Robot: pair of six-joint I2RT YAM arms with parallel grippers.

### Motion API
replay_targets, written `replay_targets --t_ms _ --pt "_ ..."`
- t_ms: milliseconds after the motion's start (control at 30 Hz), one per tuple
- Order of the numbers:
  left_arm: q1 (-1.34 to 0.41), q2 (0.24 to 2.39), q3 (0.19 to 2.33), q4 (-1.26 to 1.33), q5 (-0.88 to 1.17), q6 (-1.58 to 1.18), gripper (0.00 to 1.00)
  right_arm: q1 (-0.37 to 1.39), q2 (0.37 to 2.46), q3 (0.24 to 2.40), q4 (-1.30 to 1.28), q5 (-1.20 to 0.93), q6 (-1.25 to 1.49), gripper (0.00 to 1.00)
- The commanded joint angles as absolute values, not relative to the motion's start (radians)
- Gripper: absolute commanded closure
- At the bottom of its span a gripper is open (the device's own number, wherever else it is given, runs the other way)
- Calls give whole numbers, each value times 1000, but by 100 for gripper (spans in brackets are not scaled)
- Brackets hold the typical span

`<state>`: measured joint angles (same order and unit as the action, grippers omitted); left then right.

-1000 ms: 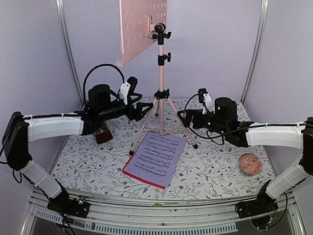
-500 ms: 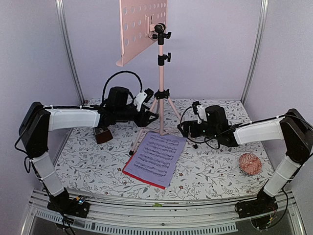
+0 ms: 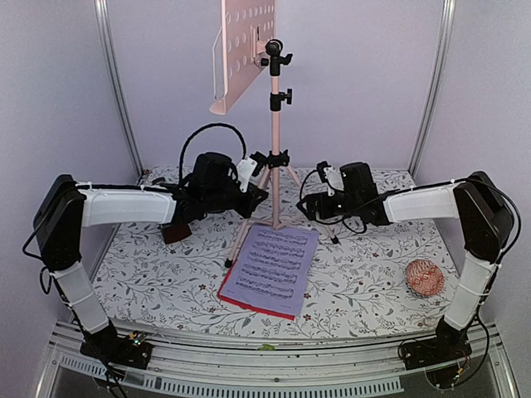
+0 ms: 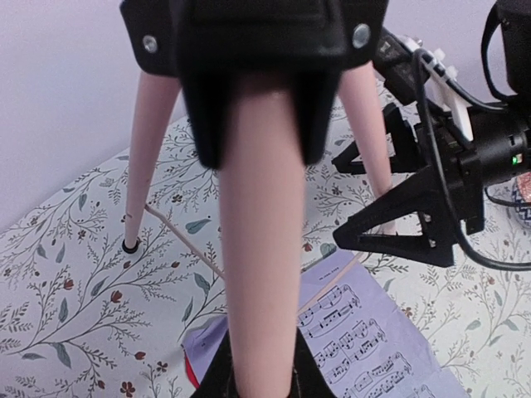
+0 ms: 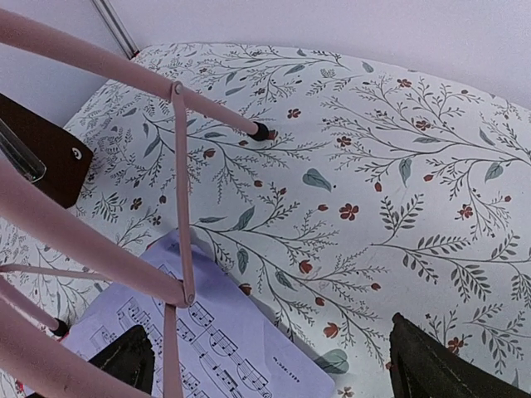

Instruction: Set up the instrument practice props

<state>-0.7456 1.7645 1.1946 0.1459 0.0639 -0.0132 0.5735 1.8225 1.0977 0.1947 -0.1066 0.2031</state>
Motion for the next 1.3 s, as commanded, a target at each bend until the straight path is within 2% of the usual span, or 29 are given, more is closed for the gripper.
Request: replay_targets --t_ms 0,333,600,767,800,1133,1267 --pt "-841 1727 1153 119 -73 -117 100 531 1894 1199 168 -85 160 1" --pt "-1029 1778 1204 37 -361 -428 100 503 2068 1443 149 -186 62 1" --pt "-1126 1954 1429 -127 -460 -609 100 504 2181 1593 145 -387 11 1" --pt "-1129 2030 1483 -148 -475 -669 100 503 2164 1607 131 -433 -46 1" --pt "-1129 2031 1483 -146 -478 -669 98 503 2153 1603 122 -431 -51 1" --pt "-1101 1899 1426 -71 -402 -547 53 503 2010 1517 88 -422 -60 1" --pt "-1076 1800 1341 -25 -346 -512 42 503 1961 1477 89 -407 -45 1"
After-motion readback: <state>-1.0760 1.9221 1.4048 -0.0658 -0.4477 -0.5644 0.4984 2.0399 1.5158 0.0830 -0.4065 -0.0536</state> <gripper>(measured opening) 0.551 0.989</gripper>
